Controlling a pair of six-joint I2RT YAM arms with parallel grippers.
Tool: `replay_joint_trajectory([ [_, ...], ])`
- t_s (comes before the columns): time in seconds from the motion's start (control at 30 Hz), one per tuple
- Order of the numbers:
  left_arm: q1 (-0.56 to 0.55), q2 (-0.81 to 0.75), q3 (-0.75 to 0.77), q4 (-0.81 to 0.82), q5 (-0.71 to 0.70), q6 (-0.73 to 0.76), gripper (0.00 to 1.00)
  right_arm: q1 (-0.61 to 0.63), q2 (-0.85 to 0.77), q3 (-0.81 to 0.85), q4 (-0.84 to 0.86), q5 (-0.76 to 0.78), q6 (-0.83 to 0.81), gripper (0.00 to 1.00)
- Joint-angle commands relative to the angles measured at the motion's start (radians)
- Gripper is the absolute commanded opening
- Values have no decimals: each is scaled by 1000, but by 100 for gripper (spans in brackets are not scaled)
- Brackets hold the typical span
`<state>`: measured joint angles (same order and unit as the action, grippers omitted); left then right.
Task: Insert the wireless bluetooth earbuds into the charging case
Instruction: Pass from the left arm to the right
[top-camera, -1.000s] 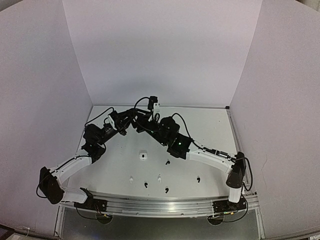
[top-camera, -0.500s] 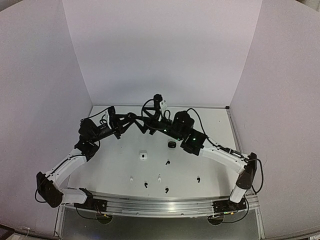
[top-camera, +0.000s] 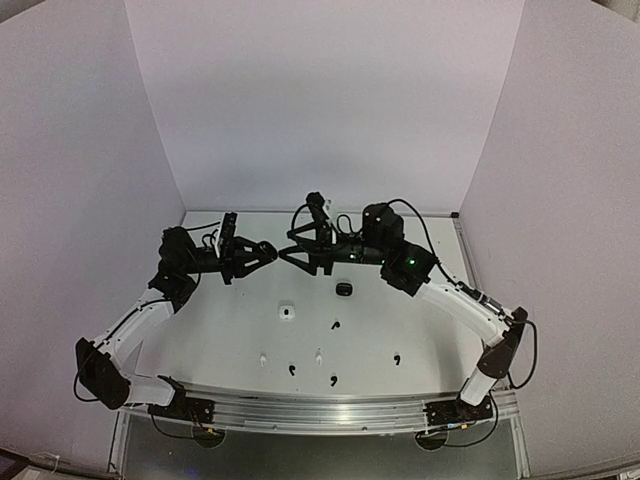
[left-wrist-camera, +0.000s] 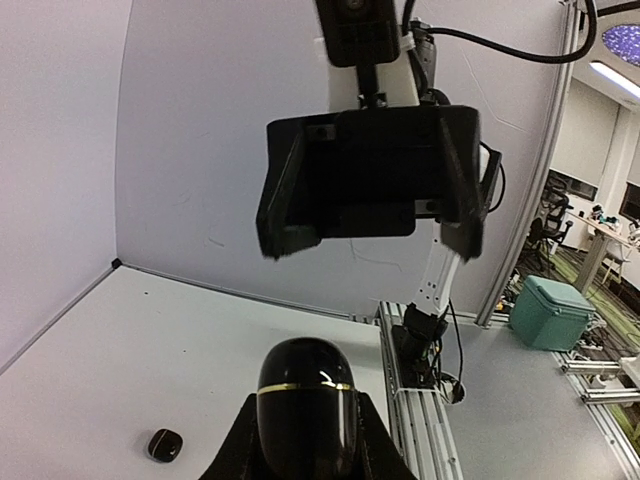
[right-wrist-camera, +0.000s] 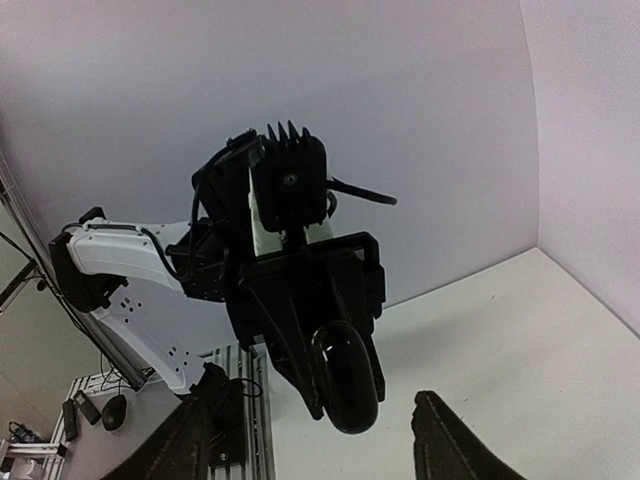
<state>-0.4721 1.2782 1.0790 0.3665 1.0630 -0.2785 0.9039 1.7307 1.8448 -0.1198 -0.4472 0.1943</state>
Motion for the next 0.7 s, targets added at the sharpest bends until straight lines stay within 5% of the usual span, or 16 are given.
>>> replay_joint_trajectory([
  [0.0,-4,7,60,-25,91,17,0,-3,76,73,-49,-64,16,55],
  [0.23,-10,14,79,-95,102,88,0,-2,155,166,-61,-110,50,52],
  [0.43,-12,18,83,-97,98,90,0,-1,181,179,-61,-135,78,37],
  [0.67,-13,26,93,-74,99,71,0,-1,225,208,-68,-197,117,34],
])
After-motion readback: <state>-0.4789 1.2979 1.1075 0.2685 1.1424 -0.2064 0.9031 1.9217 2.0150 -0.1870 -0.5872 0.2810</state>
